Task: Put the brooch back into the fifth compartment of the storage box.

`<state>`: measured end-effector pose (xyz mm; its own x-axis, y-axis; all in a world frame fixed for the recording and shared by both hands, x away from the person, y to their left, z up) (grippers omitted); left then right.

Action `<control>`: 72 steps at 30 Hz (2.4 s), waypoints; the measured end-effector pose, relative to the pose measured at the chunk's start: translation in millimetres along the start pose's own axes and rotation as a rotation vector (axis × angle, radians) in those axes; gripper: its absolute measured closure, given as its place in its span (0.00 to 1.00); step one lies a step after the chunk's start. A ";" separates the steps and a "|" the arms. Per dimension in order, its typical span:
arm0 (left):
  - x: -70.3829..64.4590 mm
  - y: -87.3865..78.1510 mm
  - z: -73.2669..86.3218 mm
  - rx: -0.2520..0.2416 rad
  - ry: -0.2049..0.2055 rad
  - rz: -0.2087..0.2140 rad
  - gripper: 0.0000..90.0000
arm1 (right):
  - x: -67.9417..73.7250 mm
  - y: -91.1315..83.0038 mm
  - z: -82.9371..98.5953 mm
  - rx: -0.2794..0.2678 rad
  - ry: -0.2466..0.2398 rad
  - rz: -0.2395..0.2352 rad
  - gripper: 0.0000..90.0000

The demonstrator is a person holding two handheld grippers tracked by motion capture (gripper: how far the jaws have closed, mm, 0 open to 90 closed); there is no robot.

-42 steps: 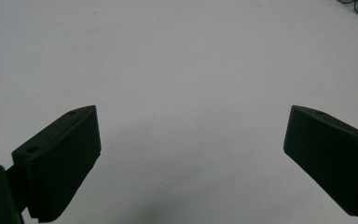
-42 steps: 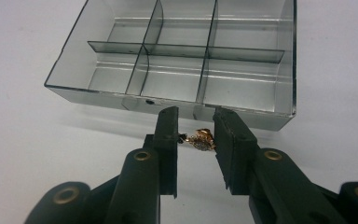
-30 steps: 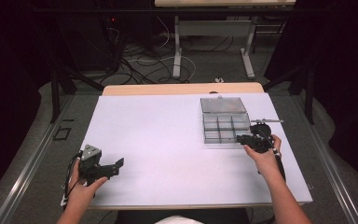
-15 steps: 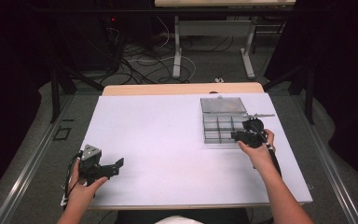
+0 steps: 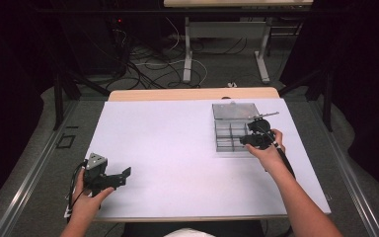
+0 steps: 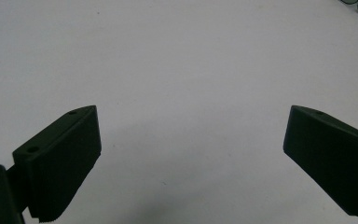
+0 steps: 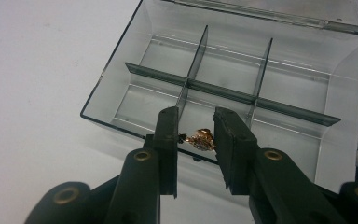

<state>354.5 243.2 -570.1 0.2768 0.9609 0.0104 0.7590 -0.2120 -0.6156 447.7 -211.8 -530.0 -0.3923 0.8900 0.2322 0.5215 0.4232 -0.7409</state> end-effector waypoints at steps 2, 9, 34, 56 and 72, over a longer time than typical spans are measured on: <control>0.0 0.0 0.0 0.001 0.001 0.000 0.04 | 0.6 1.1 -2.8 0.013 -0.005 0.005 0.79; 0.1 0.1 0.1 0.002 0.001 0.000 0.04 | 1.9 6.8 -11.2 0.063 -0.014 0.015 0.79; 0.0 0.2 0.3 0.003 -0.001 0.002 0.05 | -12.6 33.0 -17.7 0.193 0.037 0.023 0.79; 0.0 0.5 0.3 0.001 -0.006 0.002 0.05 | -22.6 43.7 -13.0 0.255 0.083 0.014 0.78; -0.1 0.7 0.3 0.001 -0.008 0.003 0.05 | -23.0 43.3 -13.0 0.253 0.085 0.006 0.74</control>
<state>354.8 243.0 -570.8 0.2746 0.9616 0.0025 0.7578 -0.2148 -0.6161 489.2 -211.8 -559.2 -0.3187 0.9080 0.2719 0.3135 0.3717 -0.8738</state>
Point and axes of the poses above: each handheld gripper's, and its own axes: y roughly forward along the jaws, z roughly out of its underside, x roughly to its left, the point moved 6 cm from there along y, roughly forward along the jaws, and after that the axes turned 9 degrees about -z, right-handed, at the moved point
